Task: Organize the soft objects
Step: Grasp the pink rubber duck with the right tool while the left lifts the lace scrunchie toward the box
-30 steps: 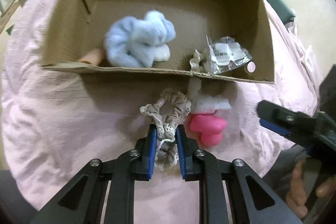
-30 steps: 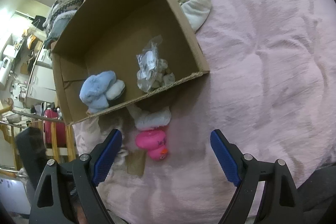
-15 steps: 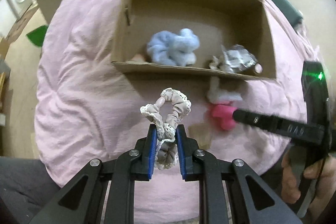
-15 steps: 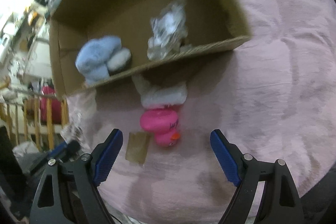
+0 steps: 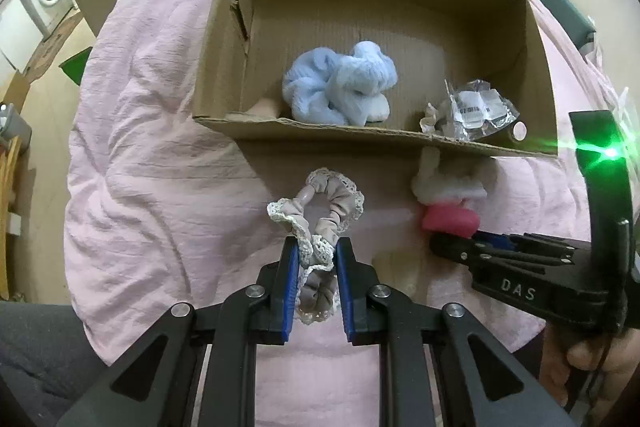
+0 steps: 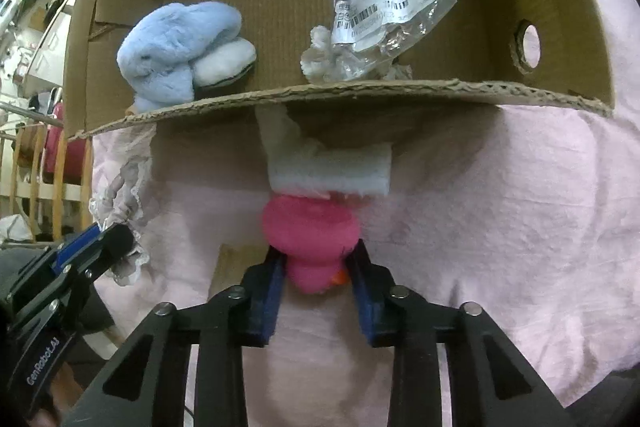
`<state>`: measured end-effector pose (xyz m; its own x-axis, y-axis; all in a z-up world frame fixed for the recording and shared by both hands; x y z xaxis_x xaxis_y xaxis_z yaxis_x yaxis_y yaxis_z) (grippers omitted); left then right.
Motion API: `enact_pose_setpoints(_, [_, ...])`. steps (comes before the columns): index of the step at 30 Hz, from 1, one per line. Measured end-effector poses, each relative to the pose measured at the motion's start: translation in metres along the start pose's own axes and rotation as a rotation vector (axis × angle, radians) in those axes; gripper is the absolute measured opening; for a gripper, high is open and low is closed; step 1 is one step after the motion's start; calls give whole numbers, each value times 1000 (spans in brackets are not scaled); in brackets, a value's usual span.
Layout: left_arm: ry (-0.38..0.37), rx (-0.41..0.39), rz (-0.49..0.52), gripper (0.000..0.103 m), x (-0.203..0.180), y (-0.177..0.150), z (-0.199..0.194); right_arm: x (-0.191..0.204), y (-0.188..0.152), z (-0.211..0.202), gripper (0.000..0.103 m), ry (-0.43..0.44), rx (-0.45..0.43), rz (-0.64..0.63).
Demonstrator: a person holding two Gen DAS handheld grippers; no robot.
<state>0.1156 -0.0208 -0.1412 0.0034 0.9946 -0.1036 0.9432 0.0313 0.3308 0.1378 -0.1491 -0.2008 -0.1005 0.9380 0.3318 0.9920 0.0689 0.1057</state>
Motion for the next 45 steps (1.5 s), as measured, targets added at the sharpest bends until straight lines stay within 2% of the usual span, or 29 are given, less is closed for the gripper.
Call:
enact_pose_setpoints(6, [32, -26, 0, 17, 4, 2, -2, 2, -3, -5, 32, -1, -21, -19])
enact_pose_setpoints(11, [99, -46, 7, 17, 16, 4, -2, 3, -6, -14, 32, -8, -52, -21])
enact_pose_setpoints(15, [100, -49, -17, 17, 24, 3, -6, 7, -16, -20, 32, -5, -56, -24])
enact_pose_setpoints(20, [102, -76, -13, 17, 24, 1, -17, 9, -28, -36, 32, 31, -60, -18])
enact_pose_setpoints(26, [93, -172, -9, 17, 25, 11, -48, 3, -27, -65, 32, 122, -108, 16])
enact_pose_setpoints(30, [51, -242, -13, 17, 21, 29, -71, 5, -7, -92, 32, 212, -199, 39])
enact_pose_setpoints(35, [32, -321, 8, 17, 16, 58, -95, 9, 19, -123, 32, 244, -301, 27])
enact_pose_setpoints(45, [54, -354, 83, 17, 2, 113, -91, -4, 66, -147, 32, 181, -403, 5])
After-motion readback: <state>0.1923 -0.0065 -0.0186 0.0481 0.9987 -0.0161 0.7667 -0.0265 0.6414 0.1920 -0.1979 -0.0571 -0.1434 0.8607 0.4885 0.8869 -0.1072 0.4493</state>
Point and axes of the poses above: each gripper's, at about its wrist camera, not at the fingertips, and z roughly the way its jaws point, x to its left, y to its top, the point moved 9 cm from there along z, roughly the way its jaws point, and after that the axes turned 1 degree about -x, right-handed, at the moved point
